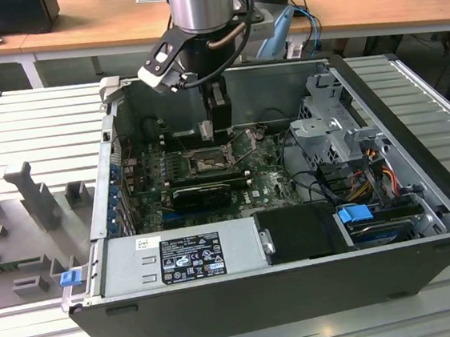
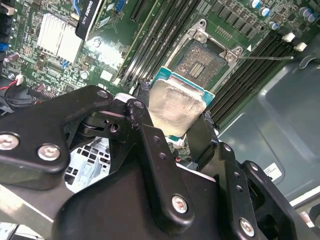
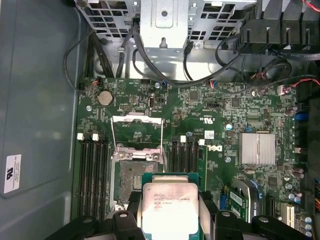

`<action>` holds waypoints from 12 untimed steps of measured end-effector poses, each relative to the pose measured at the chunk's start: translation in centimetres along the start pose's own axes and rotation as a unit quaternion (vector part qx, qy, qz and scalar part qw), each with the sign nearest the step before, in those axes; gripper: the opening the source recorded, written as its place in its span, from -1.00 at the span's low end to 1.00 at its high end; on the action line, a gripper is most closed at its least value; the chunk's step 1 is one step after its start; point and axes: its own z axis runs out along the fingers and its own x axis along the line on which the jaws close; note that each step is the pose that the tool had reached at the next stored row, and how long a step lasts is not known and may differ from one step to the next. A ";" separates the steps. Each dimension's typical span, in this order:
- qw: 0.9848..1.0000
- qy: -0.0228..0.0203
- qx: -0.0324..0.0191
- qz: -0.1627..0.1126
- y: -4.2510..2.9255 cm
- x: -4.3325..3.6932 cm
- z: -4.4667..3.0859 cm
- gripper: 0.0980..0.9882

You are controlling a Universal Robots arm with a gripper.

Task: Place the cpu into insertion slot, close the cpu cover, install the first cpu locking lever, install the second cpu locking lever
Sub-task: 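Place the cpu into insertion slot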

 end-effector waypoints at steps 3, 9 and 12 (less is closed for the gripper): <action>1.000 0.000 0.000 0.000 -0.03 -0.01 0.29 -0.01; 1.000 0.000 0.000 0.000 -0.08 -0.01 0.70 -0.01; 1.000 0.000 0.000 0.000 -0.09 -0.02 0.83 -0.01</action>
